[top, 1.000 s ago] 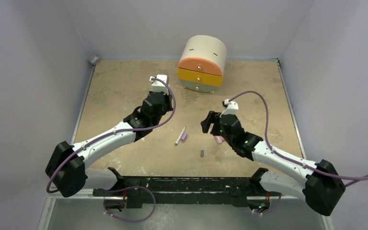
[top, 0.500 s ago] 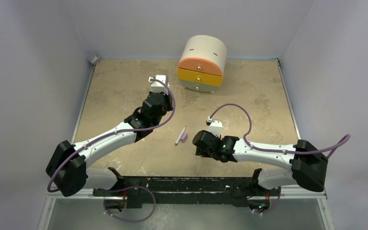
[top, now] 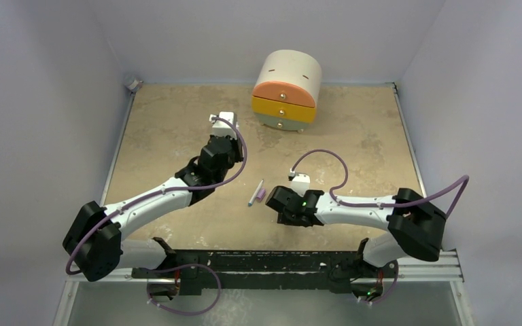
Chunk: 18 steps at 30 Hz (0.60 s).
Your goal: Insert the pens into the pen caps
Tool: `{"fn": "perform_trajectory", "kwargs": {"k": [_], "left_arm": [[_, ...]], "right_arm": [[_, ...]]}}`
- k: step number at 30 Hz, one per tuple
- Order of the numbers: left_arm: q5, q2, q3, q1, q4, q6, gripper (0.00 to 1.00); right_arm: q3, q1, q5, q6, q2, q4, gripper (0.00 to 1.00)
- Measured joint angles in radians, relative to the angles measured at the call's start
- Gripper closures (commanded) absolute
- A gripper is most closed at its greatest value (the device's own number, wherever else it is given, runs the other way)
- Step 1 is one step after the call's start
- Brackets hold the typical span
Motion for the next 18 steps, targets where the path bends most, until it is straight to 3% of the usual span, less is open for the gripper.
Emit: {"fn": "perform_trajectory", "kwargs": {"k": [18], "left_arm": [[0.006,0.0,-0.003,0.0,0.013,0.0,1.0]], "right_arm": [[-0.002,-0.057,-0.037,-0.043,0.018,0.04,0.58]]}}
